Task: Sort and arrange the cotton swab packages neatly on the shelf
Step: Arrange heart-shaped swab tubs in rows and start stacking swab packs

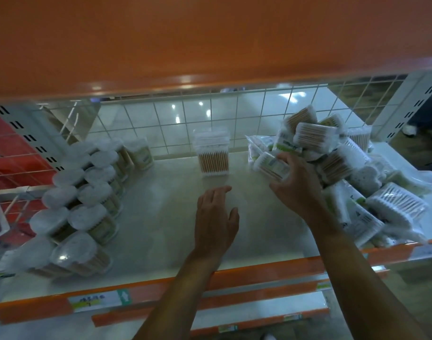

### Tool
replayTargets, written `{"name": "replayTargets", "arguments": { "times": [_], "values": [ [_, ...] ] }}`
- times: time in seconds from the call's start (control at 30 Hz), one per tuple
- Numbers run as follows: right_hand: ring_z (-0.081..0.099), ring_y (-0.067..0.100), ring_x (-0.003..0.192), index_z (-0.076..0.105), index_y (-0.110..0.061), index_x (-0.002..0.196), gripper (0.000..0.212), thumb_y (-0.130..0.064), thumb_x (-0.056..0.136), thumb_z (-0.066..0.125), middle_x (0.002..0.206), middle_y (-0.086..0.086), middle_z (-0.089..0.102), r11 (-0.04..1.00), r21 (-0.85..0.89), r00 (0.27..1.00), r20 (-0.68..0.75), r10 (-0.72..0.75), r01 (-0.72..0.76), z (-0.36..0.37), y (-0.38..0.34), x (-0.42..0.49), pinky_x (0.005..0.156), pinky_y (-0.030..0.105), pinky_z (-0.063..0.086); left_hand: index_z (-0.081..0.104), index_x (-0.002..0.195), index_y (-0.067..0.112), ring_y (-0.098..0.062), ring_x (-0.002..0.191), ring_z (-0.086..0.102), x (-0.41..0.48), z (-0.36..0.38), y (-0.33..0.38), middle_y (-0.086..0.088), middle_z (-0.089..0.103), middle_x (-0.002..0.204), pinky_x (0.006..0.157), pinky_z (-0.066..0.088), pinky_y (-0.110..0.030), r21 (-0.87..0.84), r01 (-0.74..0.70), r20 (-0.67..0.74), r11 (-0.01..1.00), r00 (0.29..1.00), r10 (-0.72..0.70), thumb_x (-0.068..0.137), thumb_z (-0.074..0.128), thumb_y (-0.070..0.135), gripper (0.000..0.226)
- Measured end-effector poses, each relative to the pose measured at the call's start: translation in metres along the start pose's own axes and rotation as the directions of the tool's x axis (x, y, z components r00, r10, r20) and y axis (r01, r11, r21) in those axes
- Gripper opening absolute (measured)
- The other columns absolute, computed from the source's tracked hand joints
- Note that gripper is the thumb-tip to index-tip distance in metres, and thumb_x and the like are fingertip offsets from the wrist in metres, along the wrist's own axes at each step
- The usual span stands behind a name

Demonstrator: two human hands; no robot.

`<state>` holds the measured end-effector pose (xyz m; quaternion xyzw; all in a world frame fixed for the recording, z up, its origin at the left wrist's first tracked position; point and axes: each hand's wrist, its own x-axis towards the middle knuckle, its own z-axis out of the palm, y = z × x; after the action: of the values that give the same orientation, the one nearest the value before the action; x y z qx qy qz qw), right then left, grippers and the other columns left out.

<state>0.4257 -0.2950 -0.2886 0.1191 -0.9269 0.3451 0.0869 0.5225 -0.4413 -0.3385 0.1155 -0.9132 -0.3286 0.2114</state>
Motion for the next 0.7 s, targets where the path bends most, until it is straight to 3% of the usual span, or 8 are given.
{"name": "replayTargets", "arguments": {
  "times": [0.1, 0.23, 0.33, 0.4, 0.5, 0.7],
  "values": [
    [0.057, 0.019, 0.088, 0.056, -0.014, 0.116, 0.05, -0.011, 0.068, 0.071, 0.099, -0.001, 0.058, 0.994, 0.104, 0.998, 0.054, -0.039, 0.033, 0.005, -0.011, -0.009, 0.072, 0.029, 0.046, 0.056, 0.125, 0.011, -0.028, 0.114, 0.05, 0.001, -0.004, 0.001, -0.009, 0.058, 0.121, 0.092, 0.033, -0.026, -0.029, -0.016, 0.0, 0.999, 1.0, 0.016, 0.075, 0.069, 0.01, 0.052],
    [0.053, 0.009, 0.08, 0.057, -0.015, 0.117, 0.047, -0.011, 0.071, 0.071, 0.097, -0.002, 0.058, 0.984, 0.172, 0.993, 0.105, -0.059, 0.04, 0.01, -0.024, -0.016, 0.062, 0.008, 0.039, 0.045, 0.136, 0.013, -0.023, 0.126, 0.042, 0.0, -0.007, 0.002, -0.005, 0.048, 0.139, 0.1, 0.029, -0.023, -0.07, -0.095, 0.045, 0.993, 0.994, 0.098, 0.077, 0.07, 0.011, 0.065],
    [0.05, 0.001, 0.076, 0.056, -0.014, 0.12, 0.046, -0.015, 0.076, 0.07, 0.097, -0.004, 0.055, 0.975, 0.22, 0.991, 0.123, -0.059, 0.031, 0.013, -0.029, -0.017, 0.058, 0.003, 0.04, 0.038, 0.142, 0.014, -0.019, 0.136, 0.034, -0.002, -0.007, 0.002, -0.002, 0.038, 0.149, 0.107, 0.027, -0.025, -0.088, -0.114, 0.055, 0.99, 0.991, 0.119, 0.078, 0.072, 0.011, 0.073],
    [0.054, 0.005, 0.082, 0.055, -0.016, 0.121, 0.043, -0.022, 0.081, 0.069, 0.1, -0.006, 0.054, 0.966, 0.26, 0.989, 0.138, -0.055, 0.018, 0.015, -0.032, -0.018, 0.065, 0.009, 0.044, 0.035, 0.144, 0.015, -0.019, 0.138, 0.031, -0.002, -0.008, -0.001, -0.002, 0.033, 0.152, 0.109, 0.028, -0.028, -0.083, -0.124, 0.041, 0.989, 0.991, 0.128, 0.077, 0.073, 0.011, 0.077],
    [0.059, 0.013, 0.094, 0.054, -0.017, 0.123, 0.039, -0.031, 0.087, 0.062, 0.106, -0.004, 0.055, 0.944, 0.326, 0.978, 0.206, -0.022, -0.048, 0.018, -0.034, -0.017, 0.077, 0.031, 0.054, 0.032, 0.145, 0.014, -0.021, 0.14, 0.028, -0.001, -0.009, -0.006, -0.005, 0.028, 0.154, 0.108, 0.028, -0.03, -0.058, -0.161, 0.018, 0.985, 0.987, 0.163, 0.074, 0.074, 0.011, 0.083],
    [0.066, 0.024, 0.085, 0.052, -0.011, 0.116, 0.028, -0.03, 0.099, 0.041, 0.104, 0.014, 0.058, 0.801, 0.522, 0.908, 0.413, 0.063, -0.293, 0.022, -0.047, -0.021, 0.064, 0.039, 0.059, 0.024, 0.147, 0.018, -0.022, 0.142, 0.024, 0.003, -0.01, -0.016, -0.006, 0.023, 0.156, 0.11, 0.033, -0.036, -0.024, -0.226, -0.027, 0.974, 0.974, 0.225, 0.074, 0.075, 0.011, 0.089]
  ]
}}
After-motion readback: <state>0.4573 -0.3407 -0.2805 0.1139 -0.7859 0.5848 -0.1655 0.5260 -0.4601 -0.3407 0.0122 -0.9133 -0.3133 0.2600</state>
